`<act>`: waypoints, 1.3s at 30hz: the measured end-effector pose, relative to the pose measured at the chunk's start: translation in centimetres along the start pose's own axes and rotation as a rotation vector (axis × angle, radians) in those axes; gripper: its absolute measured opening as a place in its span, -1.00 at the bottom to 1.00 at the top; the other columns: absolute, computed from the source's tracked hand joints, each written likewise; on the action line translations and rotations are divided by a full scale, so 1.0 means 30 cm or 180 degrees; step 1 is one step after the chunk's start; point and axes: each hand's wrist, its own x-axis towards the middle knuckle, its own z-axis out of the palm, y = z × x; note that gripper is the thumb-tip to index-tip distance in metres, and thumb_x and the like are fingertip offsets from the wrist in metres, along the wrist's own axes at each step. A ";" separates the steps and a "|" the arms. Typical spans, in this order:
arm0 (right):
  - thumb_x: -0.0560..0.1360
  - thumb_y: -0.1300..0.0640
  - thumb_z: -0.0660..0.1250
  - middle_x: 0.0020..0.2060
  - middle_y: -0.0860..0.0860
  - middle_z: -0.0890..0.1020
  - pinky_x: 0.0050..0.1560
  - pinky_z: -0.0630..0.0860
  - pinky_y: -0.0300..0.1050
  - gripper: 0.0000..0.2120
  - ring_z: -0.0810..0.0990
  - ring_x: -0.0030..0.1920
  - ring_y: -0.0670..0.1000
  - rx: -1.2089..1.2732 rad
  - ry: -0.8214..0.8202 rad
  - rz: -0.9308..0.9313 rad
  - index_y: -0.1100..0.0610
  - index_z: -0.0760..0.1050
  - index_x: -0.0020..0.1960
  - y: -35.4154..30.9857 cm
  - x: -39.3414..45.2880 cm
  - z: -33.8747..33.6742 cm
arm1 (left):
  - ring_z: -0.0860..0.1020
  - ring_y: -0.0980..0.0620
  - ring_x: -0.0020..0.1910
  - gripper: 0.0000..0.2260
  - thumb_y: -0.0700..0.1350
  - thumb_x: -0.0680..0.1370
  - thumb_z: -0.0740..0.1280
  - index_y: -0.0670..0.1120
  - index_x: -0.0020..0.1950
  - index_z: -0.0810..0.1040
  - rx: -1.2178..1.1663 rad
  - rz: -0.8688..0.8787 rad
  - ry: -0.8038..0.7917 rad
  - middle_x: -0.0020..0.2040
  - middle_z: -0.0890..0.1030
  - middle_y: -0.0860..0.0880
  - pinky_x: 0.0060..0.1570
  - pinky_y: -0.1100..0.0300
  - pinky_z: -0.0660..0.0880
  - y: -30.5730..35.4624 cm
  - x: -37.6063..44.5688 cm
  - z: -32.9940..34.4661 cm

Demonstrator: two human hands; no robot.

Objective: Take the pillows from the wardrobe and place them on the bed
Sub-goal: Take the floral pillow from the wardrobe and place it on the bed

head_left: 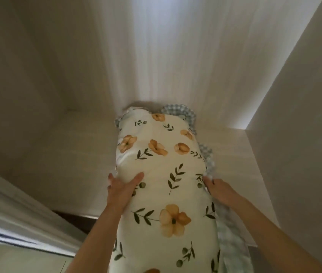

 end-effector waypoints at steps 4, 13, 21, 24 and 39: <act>0.63 -0.01 0.06 -0.02 0.13 0.52 -0.11 0.39 -0.07 -0.63 0.45 -0.10 0.07 0.0659 0.0643 -0.0109 0.22 0.35 0.27 0.006 -0.019 0.044 | 0.47 -0.20 0.25 0.07 0.25 0.19 0.59 0.05 0.54 0.07 -0.0188 -0.0076 0.0150 0.37 0.44 -0.14 0.24 -0.17 0.47 0.004 -0.052 0.022; 0.57 -0.24 0.00 0.21 0.20 0.51 0.03 0.44 0.01 -0.39 0.53 0.13 0.21 0.1123 0.0542 -0.0129 0.22 0.23 0.39 0.073 -0.093 0.087 | 0.58 0.04 0.06 -0.19 0.21 0.29 0.51 0.09 0.49 0.32 0.0223 0.0712 0.1314 0.22 0.57 0.04 -0.03 0.14 0.56 -0.031 -0.321 0.120; 0.53 -0.26 0.07 0.11 0.06 0.49 0.05 0.41 0.02 -0.46 0.50 0.02 0.16 0.2281 0.0234 0.0096 0.06 0.19 0.37 0.103 -0.198 0.126 | 0.59 0.10 0.03 -0.36 0.21 0.32 0.48 0.24 0.36 0.37 0.0392 0.1307 0.1873 0.05 0.57 0.18 0.06 0.01 0.59 -0.053 -0.710 0.139; 0.52 -0.29 0.01 0.09 0.00 0.53 0.14 0.47 0.07 -0.44 0.54 0.01 0.10 0.2742 -0.0103 -0.0031 0.02 0.28 0.38 0.069 -0.243 0.152 | 0.49 0.07 0.12 -0.35 0.22 0.34 0.47 0.23 0.39 0.35 0.0641 0.1540 0.2161 0.12 0.54 0.12 0.16 0.04 0.49 -0.080 -0.817 0.122; 0.48 -0.33 0.14 -0.10 -0.10 0.68 -0.30 0.55 -0.25 -0.52 0.67 -0.19 -0.10 0.3109 -0.2025 -0.1119 -0.04 0.46 0.21 -0.171 -0.674 0.495 | 0.44 0.17 0.12 -0.29 0.42 0.36 0.28 0.17 0.46 0.34 0.0093 0.1129 0.4113 0.04 0.42 0.28 0.17 0.17 0.41 -0.330 -1.335 -0.158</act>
